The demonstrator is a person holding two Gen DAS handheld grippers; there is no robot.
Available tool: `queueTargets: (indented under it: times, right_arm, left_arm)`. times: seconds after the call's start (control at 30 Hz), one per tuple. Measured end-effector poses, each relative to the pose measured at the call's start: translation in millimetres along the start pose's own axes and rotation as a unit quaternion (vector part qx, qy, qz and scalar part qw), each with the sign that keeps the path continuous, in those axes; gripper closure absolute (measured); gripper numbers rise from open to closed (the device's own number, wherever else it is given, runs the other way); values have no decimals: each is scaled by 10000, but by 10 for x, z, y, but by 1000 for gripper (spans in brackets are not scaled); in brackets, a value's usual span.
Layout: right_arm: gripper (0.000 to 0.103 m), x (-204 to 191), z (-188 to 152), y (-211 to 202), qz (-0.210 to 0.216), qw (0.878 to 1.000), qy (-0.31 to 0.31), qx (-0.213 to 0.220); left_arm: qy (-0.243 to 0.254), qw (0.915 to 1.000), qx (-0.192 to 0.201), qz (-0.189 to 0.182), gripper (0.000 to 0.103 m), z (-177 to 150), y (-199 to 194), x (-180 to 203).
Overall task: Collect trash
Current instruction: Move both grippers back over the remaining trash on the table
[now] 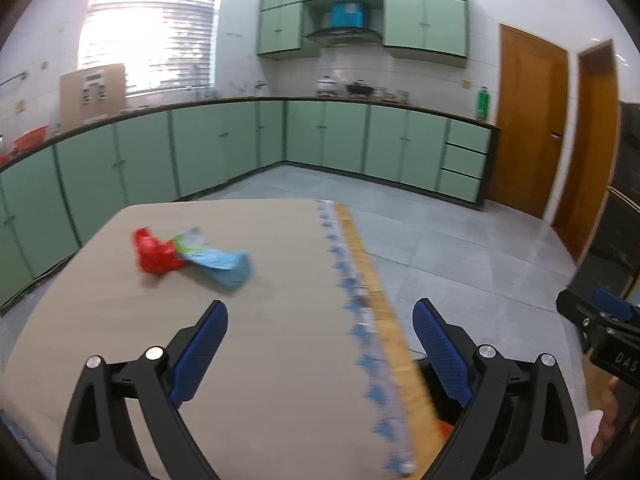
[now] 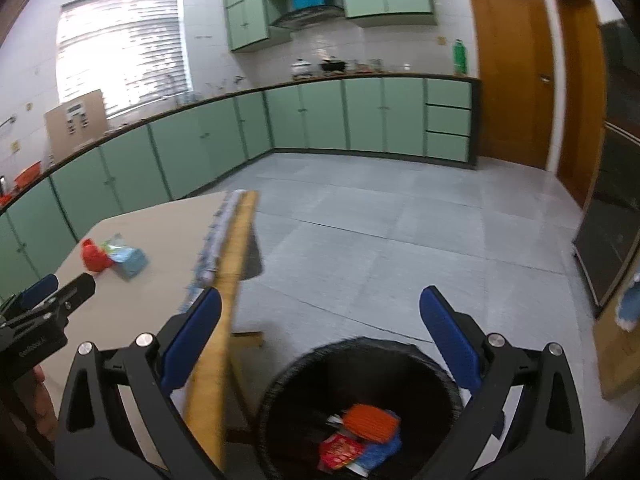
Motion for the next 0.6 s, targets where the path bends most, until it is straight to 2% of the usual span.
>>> queueTargets:
  times: [0.3,0.6]
  right_arm:
    - [6,-783,199,513,622,9972,-412,-52]
    - [6,-1464,291,1170,1093,9903,-794,-319]
  left_arm:
    - [-357,9964,-12,768,11,50,216,-862]
    - [-551,9894,-125,1341,11,65,593,-1475]
Point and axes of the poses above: each gripper's, at about its wrist camera, not at the fingertips, and y roughly the way its jaws point, x to its right, z to its top, the point moved 2 cm from there along y, roughly the way its jaws point, and after that the axes turned 15 degrees about z, right-handed, at the moved point
